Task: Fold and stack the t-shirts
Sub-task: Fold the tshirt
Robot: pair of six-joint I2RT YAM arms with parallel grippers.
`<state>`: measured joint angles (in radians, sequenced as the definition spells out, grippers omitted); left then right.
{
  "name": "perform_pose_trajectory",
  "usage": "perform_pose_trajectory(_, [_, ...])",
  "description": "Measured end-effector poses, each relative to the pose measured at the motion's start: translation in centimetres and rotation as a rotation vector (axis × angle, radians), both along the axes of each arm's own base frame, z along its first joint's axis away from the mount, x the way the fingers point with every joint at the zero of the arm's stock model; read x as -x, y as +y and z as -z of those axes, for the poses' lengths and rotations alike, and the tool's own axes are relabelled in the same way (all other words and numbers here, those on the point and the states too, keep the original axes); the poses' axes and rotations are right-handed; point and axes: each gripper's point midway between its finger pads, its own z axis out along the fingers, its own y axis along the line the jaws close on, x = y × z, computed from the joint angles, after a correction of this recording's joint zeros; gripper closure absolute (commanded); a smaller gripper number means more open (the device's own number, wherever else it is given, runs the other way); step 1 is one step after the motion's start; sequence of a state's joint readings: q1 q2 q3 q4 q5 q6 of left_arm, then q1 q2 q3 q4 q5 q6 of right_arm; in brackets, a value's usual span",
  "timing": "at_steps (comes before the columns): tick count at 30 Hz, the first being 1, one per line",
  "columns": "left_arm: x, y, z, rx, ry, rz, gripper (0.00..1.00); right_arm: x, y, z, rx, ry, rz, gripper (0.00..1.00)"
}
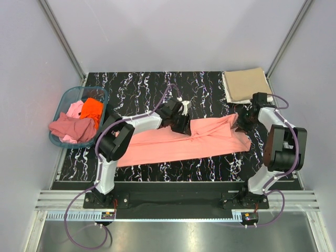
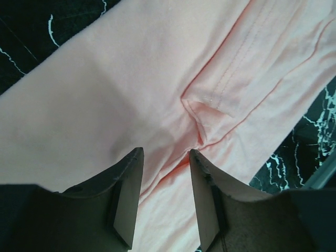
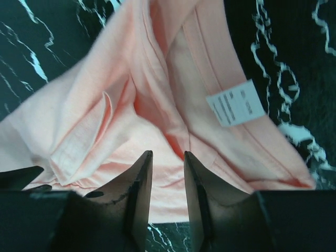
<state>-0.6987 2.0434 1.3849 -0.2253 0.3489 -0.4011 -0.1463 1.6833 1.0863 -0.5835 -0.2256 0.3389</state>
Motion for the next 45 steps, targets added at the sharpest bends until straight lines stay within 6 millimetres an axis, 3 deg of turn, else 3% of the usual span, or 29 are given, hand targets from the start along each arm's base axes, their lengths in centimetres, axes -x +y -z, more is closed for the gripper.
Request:
perform_pose_trajectory(8, [-0.5, 0.3, -0.4, 0.061, 0.072, -0.037, 0.54, -2.4, 1.1, 0.4, -0.156, -0.083, -0.115, 0.60])
perform_pose_trajectory(12, [-0.6, 0.6, 0.9, 0.065, 0.121, -0.052, 0.54, -2.8, 1.3, 1.0, -0.210, -0.093, -0.153, 0.61])
perform_pose_trajectory(17, [-0.7, 0.2, 0.9, 0.104, 0.148, -0.048, 0.54, -2.8, 0.6, 1.4, -0.248, -0.100, -0.158, 0.65])
perform_pose_trajectory(26, [-0.8, -0.3, 1.0, 0.133, 0.155, -0.040, 0.54, -3.0, 1.7, 0.6, -0.313, -0.141, -0.204, 0.66])
perform_pose_trajectory(33, [-0.9, -0.5, 1.0, 0.138, 0.151, -0.038, 0.54, -2.8, 1.2, 1.2, -0.279, -0.124, -0.188, 0.60])
perform_pose_trajectory(45, [-0.9, -0.5, 1.0, 0.139, 0.152, -0.038, 0.54, -2.1, 0.9, 1.9, -0.261, -0.092, -0.174, 0.66])
